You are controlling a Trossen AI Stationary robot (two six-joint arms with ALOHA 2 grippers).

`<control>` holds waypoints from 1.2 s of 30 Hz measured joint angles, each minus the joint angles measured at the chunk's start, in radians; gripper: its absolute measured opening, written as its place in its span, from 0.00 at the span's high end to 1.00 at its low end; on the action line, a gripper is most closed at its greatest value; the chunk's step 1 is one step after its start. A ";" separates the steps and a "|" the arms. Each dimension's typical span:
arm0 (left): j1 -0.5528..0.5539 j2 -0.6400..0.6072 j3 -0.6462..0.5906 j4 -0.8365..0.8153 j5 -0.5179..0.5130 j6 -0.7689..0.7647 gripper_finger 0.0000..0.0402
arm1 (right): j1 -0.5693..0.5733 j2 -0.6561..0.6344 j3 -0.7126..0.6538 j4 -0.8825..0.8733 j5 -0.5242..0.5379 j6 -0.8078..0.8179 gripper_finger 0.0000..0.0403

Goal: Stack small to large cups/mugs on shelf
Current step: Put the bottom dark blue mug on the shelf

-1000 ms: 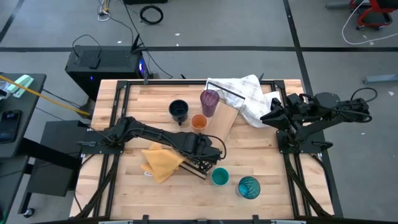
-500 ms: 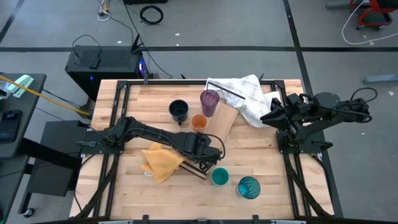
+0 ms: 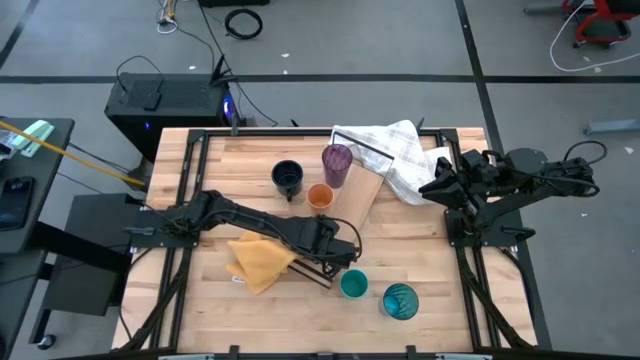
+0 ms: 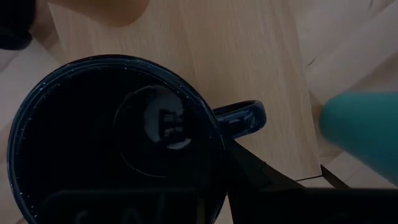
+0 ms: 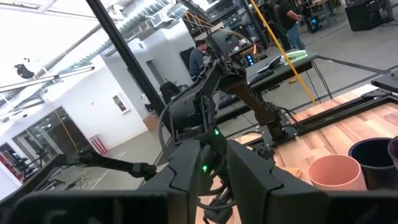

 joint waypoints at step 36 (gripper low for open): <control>-0.001 0.002 -0.002 -0.003 0.002 -0.009 0.55 | 0.000 0.000 0.000 0.001 -0.004 -0.002 0.78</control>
